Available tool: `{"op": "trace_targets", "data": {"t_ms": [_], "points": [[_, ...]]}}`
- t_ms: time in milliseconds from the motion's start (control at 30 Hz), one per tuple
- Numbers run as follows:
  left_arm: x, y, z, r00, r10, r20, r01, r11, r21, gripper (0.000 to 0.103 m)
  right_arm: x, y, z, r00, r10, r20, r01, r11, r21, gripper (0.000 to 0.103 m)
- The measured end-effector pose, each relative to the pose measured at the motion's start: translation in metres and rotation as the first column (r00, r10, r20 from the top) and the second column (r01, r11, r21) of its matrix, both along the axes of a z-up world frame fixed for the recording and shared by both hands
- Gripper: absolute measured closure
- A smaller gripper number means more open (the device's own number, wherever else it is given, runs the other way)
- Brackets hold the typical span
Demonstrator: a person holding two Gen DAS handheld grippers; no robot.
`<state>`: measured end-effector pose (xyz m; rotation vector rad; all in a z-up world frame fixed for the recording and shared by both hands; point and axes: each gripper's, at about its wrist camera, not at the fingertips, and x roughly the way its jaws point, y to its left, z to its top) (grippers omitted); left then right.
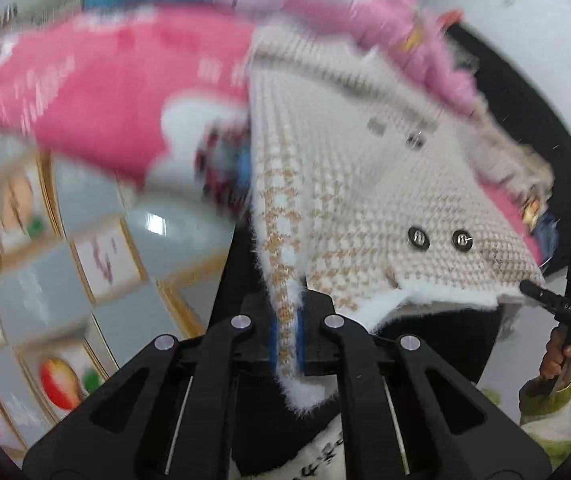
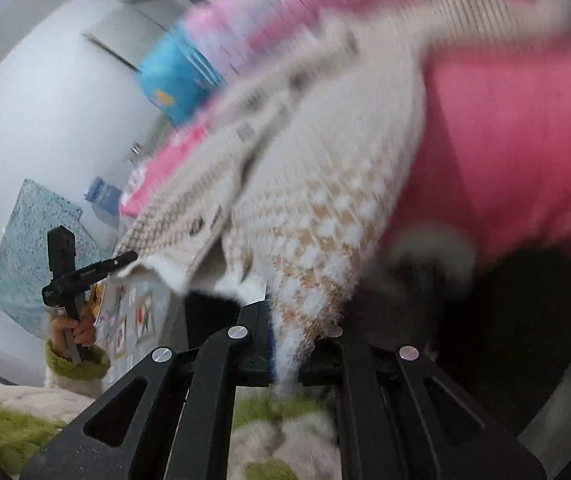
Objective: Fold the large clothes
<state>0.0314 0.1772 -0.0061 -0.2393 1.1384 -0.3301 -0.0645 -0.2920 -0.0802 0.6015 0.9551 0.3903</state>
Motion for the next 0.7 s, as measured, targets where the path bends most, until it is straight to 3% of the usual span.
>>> {"op": "trace_targets", "data": {"t_ms": [67, 133, 200, 233, 267, 300, 333, 400, 533, 700], "points": [[0.007, -0.005, -0.047, 0.992, -0.013, -0.123, 0.014, 1.0, 0.003, 0.096, 0.01, 0.001, -0.05, 0.991, 0.009, -0.132, -0.012, 1.0, -0.021, 0.095], [0.012, -0.009, -0.073, 0.984, -0.012, -0.175, 0.021, 0.998, 0.052, 0.091, 0.016, 0.001, -0.069, 0.982, -0.006, -0.189, -0.006, 0.998, -0.061, 0.095], [0.012, -0.009, -0.073, 0.984, -0.01, -0.177, 0.025, 0.996, 0.083, 0.082, 0.021, -0.004, -0.074, 0.976, -0.012, -0.218, -0.011, 0.995, -0.102, 0.092], [0.012, -0.009, -0.067, 0.984, -0.016, -0.175, 0.032, 0.996, 0.087, 0.077, 0.021, -0.008, -0.068, 0.975, -0.005, -0.222, -0.025, 0.991, -0.13, 0.083], [0.01, -0.006, -0.061, 0.985, -0.016, -0.17, 0.033, 0.995, 0.098, 0.061, 0.017, -0.012, -0.061, 0.975, -0.004, -0.22, -0.035, 0.985, -0.171, 0.068], [0.008, -0.003, -0.052, 0.988, -0.009, -0.157, 0.028, 0.993, 0.115, 0.047, 0.017, -0.015, -0.051, 0.977, -0.011, -0.213, -0.036, 0.976, -0.215, 0.06], [0.006, 0.0, -0.046, 0.99, -0.003, -0.142, 0.022, 0.991, 0.129, 0.045, 0.018, -0.018, -0.04, 0.979, -0.018, -0.204, -0.034, 0.968, -0.25, 0.048], [-0.002, 0.003, -0.03, 0.994, 0.006, -0.112, 0.012, 0.987, 0.159, 0.044, 0.015, -0.031, -0.019, 0.984, -0.032, -0.173, -0.019, 0.958, -0.285, 0.046], [0.015, 0.009, 0.015, 0.999, 0.051, 0.018, -0.054, 0.978, 0.201, 0.036, 0.031, -0.068, 0.036, 0.998, -0.063, -0.03, 0.056, 0.979, -0.194, 0.041], [0.089, -0.033, 0.046, 0.981, 0.033, 0.19, -0.094, 0.942, 0.323, 0.032, 0.125, -0.076, 0.076, 0.988, -0.059, 0.14, 0.076, 0.991, -0.114, 0.04]]}}
